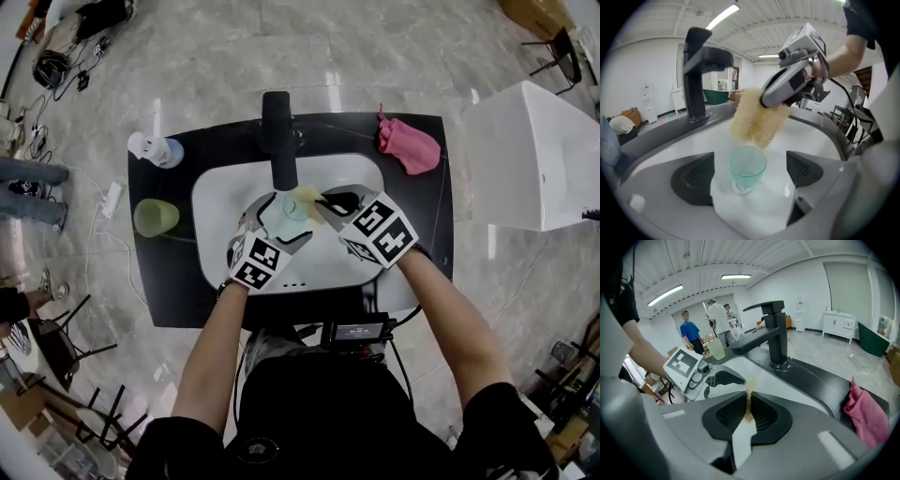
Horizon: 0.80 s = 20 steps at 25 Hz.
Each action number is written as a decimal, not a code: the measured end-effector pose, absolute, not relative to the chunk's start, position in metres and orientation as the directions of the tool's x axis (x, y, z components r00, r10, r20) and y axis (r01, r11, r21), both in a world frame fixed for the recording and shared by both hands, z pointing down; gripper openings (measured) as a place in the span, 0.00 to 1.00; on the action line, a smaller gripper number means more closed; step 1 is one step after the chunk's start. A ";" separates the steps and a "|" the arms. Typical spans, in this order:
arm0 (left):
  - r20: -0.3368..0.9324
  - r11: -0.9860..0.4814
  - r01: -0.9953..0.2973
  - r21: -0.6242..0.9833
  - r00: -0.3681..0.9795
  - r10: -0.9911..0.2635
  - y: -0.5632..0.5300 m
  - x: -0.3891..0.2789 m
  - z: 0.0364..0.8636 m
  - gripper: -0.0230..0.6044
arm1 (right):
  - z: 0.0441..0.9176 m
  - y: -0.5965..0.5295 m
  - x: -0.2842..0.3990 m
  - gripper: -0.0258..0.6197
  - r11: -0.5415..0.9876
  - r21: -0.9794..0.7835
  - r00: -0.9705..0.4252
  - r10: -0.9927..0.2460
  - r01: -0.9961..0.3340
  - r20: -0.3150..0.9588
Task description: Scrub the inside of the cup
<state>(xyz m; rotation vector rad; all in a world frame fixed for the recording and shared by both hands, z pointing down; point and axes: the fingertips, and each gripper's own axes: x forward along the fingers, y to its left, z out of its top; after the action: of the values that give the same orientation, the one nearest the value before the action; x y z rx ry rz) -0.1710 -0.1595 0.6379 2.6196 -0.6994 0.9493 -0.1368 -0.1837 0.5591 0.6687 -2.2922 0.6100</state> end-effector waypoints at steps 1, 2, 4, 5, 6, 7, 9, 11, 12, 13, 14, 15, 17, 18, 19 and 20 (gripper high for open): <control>0.648 -0.842 -0.534 0.081 0.670 -0.363 -0.159 -0.174 0.632 0.77 | 0.556 -0.184 -0.135 0.09 0.756 -0.237 -0.648 -0.305 -0.610 0.698; 0.636 -0.835 -0.544 0.078 0.672 -0.379 -0.159 -0.176 0.624 0.77 | 0.553 -0.184 -0.133 0.09 0.753 -0.233 -0.648 -0.315 -0.615 0.694; 0.615 -0.821 -0.566 0.071 0.673 -0.411 -0.158 -0.181 0.610 0.77 | 0.546 -0.181 -0.130 0.09 0.750 -0.224 -0.647 -0.333 -0.623 0.686; 0.609 -0.816 -0.575 0.067 0.671 -0.423 -0.156 -0.183 0.604 0.77 | 0.542 -0.180 -0.128 0.09 0.749 -0.217 -0.647 -0.342 -0.626 0.682; 0.603 -0.811 -0.582 0.062 0.669 -0.434 -0.154 -0.186 0.598 0.77 | 0.538 -0.178 -0.127 0.09 0.750 -0.209 -0.646 -0.352 -0.627 0.678; 0.597 -0.805 -0.591 0.056 0.666 -0.447 -0.153 -0.188 0.592 0.77 | 0.534 -0.176 -0.125 0.09 0.752 -0.200 -0.646 -0.361 -0.628 0.673; 0.577 -0.789 -0.612 0.049 0.662 -0.478 -0.149 -0.192 0.577 0.76 | 0.526 -0.171 -0.119 0.09 0.756 -0.179 -0.645 -0.380 -0.629 0.663; 0.550 -0.767 -0.640 0.046 0.657 -0.515 -0.146 -0.198 0.561 0.64 | 0.519 -0.167 -0.112 0.09 0.758 -0.158 -0.644 -0.403 -0.633 0.650; 0.537 -0.757 -0.652 0.043 0.654 -0.533 -0.143 -0.200 0.552 0.58 | 0.515 -0.163 -0.109 0.09 0.756 -0.152 -0.645 -0.414 -0.636 0.642; 0.526 -0.748 -0.662 0.039 0.650 -0.548 -0.138 -0.203 0.544 0.49 | 0.512 -0.159 -0.105 0.09 0.754 -0.149 -0.647 -0.424 -0.640 0.634; 0.517 -0.739 -0.673 0.035 0.645 -0.562 -0.134 -0.205 0.537 0.43 | 0.509 -0.154 -0.101 0.09 0.753 -0.144 -0.648 -0.432 -0.642 0.627; 0.509 -0.729 -0.684 0.032 0.639 -0.577 -0.129 -0.207 0.530 0.39 | 0.506 -0.150 -0.096 0.09 0.754 -0.139 -0.649 -0.439 -0.642 0.621; 0.497 -0.701 -0.712 0.029 0.619 -0.608 -0.120 -0.210 0.521 0.26 | 0.503 -0.142 -0.087 0.09 0.757 -0.131 -0.653 -0.447 -0.640 0.612; 0.494 -0.683 -0.730 0.027 0.604 -0.625 -0.116 -0.212 0.518 0.17 | 0.502 -0.138 -0.083 0.09 0.757 -0.132 -0.656 -0.449 -0.640 0.606; 0.493 -0.662 -0.749 0.028 0.586 -0.643 -0.111 -0.215 0.515 0.12 | 0.500 -0.135 -0.080 0.09 0.756 -0.137 -0.661 -0.451 -0.640 0.599; 0.492 -0.638 -0.769 0.031 0.567 -0.660 -0.107 -0.219 0.514 0.08 | 0.499 -0.132 -0.078 0.09 0.754 -0.145 -0.667 -0.453 -0.640 0.591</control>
<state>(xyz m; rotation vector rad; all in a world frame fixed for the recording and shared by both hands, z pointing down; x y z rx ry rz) -0.2185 -0.1068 0.5140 2.5596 -1.1902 0.6542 -0.0776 -0.1318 0.4988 0.8210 -2.4149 0.4662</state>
